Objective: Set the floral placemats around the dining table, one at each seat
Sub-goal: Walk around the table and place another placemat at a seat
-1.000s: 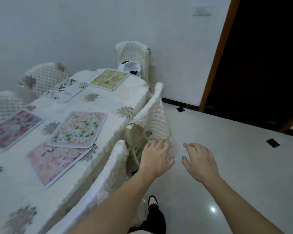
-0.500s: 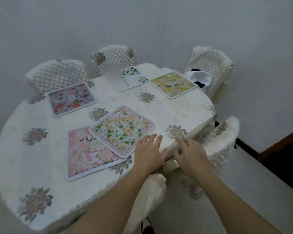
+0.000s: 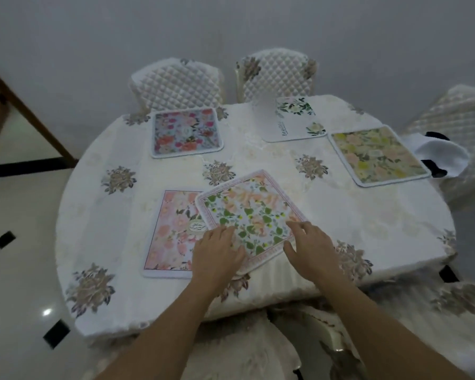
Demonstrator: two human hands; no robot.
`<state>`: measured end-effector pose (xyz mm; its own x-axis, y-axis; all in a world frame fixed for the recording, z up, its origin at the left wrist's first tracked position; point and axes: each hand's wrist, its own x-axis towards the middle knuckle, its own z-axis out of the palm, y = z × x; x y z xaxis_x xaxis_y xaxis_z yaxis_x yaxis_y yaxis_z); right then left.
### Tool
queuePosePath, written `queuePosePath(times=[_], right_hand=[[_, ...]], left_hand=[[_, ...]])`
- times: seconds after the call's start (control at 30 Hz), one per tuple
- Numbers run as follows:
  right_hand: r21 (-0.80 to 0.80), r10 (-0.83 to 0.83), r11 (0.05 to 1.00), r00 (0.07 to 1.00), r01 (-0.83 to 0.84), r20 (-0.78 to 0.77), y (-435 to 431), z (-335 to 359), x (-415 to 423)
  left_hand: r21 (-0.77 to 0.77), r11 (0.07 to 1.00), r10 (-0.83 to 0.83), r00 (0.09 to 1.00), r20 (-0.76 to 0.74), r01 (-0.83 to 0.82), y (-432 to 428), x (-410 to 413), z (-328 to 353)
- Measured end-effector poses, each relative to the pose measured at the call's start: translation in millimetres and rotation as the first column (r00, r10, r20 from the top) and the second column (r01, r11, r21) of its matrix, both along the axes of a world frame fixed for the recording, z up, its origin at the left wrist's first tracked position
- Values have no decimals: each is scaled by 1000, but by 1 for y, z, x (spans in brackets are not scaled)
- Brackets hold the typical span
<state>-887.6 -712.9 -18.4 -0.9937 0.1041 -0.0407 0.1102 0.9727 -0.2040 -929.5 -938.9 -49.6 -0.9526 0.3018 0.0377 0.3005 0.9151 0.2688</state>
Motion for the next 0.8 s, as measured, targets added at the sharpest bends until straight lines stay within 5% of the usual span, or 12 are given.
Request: queuePosePath(times=[0.37,0.8], right_hand=[[-91,96,992,983,-82,154,45,-48,-109],[-178,-84,976,972,125,221,74,-95,-175]], left_hand=[[74,863,460,838,293,-499,1,-39,-30],[183,662,591,657,468,-727,25,-65,-59]])
